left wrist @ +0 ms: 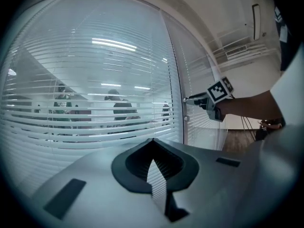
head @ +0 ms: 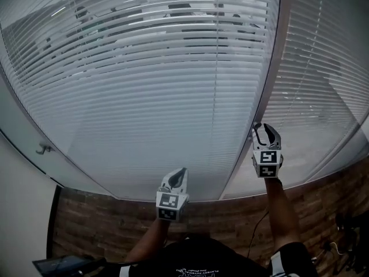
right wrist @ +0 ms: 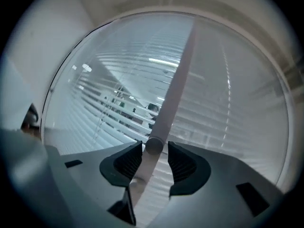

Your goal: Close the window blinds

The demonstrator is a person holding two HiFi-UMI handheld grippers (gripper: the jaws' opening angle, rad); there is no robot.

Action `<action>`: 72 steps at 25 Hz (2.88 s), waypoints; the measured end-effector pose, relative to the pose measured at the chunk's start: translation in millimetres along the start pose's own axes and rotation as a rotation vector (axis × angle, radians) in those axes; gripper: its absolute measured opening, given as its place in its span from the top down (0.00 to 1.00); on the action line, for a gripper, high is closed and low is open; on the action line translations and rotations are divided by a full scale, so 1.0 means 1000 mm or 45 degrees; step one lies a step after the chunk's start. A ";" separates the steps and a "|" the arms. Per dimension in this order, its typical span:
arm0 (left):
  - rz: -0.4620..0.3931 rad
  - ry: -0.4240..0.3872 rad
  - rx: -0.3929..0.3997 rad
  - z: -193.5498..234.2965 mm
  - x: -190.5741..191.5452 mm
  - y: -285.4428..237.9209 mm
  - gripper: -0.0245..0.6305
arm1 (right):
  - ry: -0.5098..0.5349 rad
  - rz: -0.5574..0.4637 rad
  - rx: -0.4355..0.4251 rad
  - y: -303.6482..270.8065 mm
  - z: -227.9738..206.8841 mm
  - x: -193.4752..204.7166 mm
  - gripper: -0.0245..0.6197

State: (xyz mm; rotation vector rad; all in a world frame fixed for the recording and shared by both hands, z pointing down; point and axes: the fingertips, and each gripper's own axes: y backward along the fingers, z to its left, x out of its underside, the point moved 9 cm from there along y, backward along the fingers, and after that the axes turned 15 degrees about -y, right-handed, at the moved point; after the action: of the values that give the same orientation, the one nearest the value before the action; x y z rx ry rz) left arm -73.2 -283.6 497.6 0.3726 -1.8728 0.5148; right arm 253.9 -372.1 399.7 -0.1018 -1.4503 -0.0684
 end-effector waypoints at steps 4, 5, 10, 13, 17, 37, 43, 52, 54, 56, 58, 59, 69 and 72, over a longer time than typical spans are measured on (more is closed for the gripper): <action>-0.010 0.013 0.012 -0.002 -0.001 0.000 0.97 | -0.348 0.020 -0.058 -0.008 -0.015 0.007 0.72; -0.014 0.008 0.016 -0.002 -0.002 0.000 0.97 | -0.372 0.020 -0.059 -0.008 -0.015 0.007 0.72; -0.012 0.002 0.030 -0.004 0.003 0.001 0.97 | -0.350 0.005 -0.039 -0.010 -0.009 0.003 0.72; -0.015 0.000 0.022 -0.002 0.005 0.002 0.97 | -0.309 0.013 -0.004 -0.011 -0.008 0.001 0.76; -0.004 0.007 0.002 0.002 0.001 0.006 0.97 | -0.319 0.005 0.003 -0.011 -0.007 0.001 0.76; 0.016 -0.002 0.025 -0.001 0.003 0.001 0.97 | 0.342 0.078 0.054 -0.012 0.008 -0.006 0.77; 0.005 -0.004 0.031 -0.001 0.006 0.000 0.97 | 0.843 0.137 0.065 -0.011 0.017 -0.006 0.77; -0.005 -0.005 0.037 -0.001 0.007 -0.003 0.97 | 1.457 0.171 0.050 -0.016 0.018 0.008 0.77; -0.008 0.003 0.038 -0.002 0.006 -0.002 0.97 | 1.545 0.179 0.040 -0.016 0.018 0.008 0.77; -0.008 0.003 0.038 -0.003 0.006 -0.001 0.97 | 1.562 0.178 0.031 -0.016 0.019 0.008 0.76; 0.006 -0.002 0.042 -0.004 0.006 -0.002 0.97 | 1.490 0.161 0.034 -0.016 0.018 0.008 0.76; 0.016 0.000 0.045 -0.005 0.007 -0.001 0.97 | 1.427 0.148 0.037 -0.016 0.017 0.008 0.76; 0.000 0.014 0.057 -0.008 0.006 0.004 0.97 | -0.109 0.089 -0.148 -0.009 -0.013 0.000 0.74; -0.018 0.011 0.048 -0.008 0.002 0.006 0.97 | -0.297 0.086 -0.131 -0.013 -0.015 0.004 0.74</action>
State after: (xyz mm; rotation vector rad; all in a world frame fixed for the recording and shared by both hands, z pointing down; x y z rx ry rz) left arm -70.0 -274.2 500.6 0.4076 -1.8533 0.5421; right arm 267.9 -386.5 402.5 -0.2494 -1.6747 -0.0774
